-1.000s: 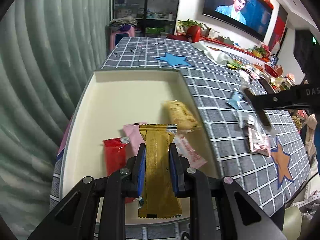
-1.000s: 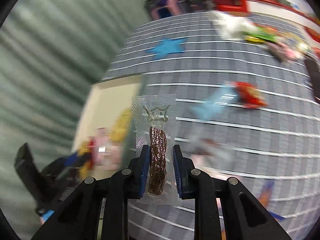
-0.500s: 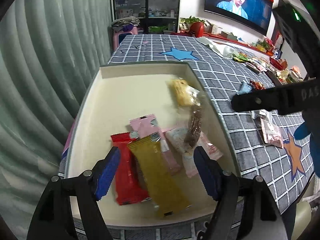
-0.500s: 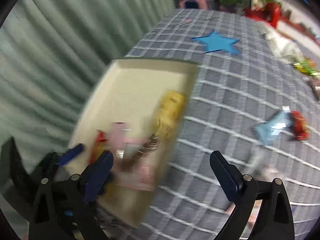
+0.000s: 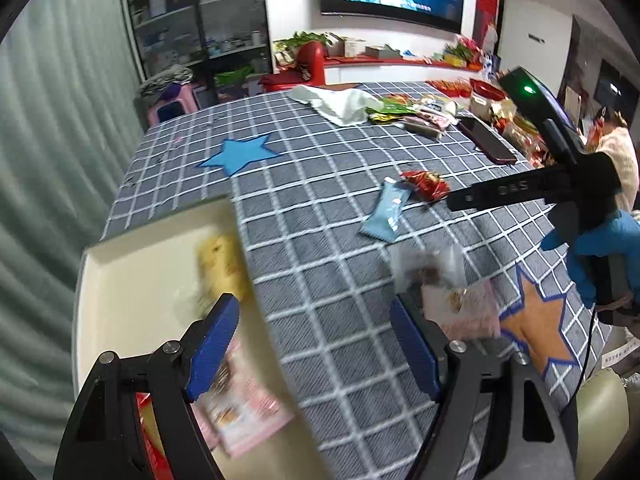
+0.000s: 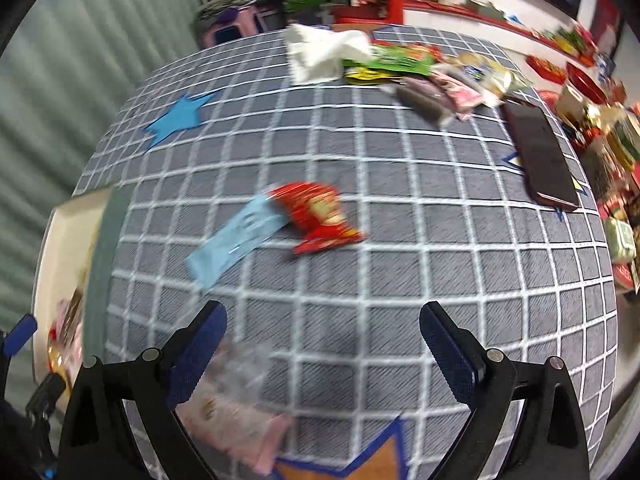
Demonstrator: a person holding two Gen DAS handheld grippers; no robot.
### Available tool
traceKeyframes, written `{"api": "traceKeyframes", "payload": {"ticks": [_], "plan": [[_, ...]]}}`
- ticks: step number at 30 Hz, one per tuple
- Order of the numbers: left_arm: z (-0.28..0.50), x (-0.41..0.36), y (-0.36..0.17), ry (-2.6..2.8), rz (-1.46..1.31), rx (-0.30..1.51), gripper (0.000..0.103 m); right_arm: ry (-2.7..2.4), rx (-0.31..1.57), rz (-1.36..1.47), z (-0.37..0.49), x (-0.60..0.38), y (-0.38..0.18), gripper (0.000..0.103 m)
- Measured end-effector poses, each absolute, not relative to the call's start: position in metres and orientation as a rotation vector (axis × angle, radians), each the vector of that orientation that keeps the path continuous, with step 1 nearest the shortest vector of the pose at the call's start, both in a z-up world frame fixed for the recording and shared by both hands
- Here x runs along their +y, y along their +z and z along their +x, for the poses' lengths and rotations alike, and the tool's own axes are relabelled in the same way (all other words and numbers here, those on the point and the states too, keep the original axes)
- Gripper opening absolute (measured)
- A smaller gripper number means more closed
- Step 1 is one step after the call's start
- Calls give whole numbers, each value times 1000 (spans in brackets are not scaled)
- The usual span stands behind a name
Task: Organize snacks
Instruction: 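Move left tool to the blue bar while right tool moves to the red packet, then close right tool on the red packet while left tool closes on the blue bar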
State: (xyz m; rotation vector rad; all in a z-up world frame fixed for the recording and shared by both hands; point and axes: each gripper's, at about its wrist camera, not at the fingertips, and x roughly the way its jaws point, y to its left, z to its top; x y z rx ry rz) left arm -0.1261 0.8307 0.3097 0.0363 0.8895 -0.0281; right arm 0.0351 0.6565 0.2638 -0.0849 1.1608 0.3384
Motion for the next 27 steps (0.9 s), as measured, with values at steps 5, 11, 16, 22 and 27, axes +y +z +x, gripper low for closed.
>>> {"api": "traceKeyframes", "payload": {"ticks": [5, 11, 16, 22, 27], "plan": [[-97, 822, 305, -55, 46, 938, 81, 363, 1151, -153, 63, 671, 252, 98], [-63, 817, 298, -107, 89, 991, 81, 389, 1157, -234, 85, 691, 235, 56], [-29, 808, 281, -143, 108, 1029, 81, 414, 1149, -221, 83, 680, 234, 35], [15, 795, 263, -175, 111, 1060, 81, 446, 1136, -115, 63, 641, 240, 35], [37, 783, 242, -183, 112, 1100, 81, 454, 1131, -61, 46, 617, 248, 35]]}}
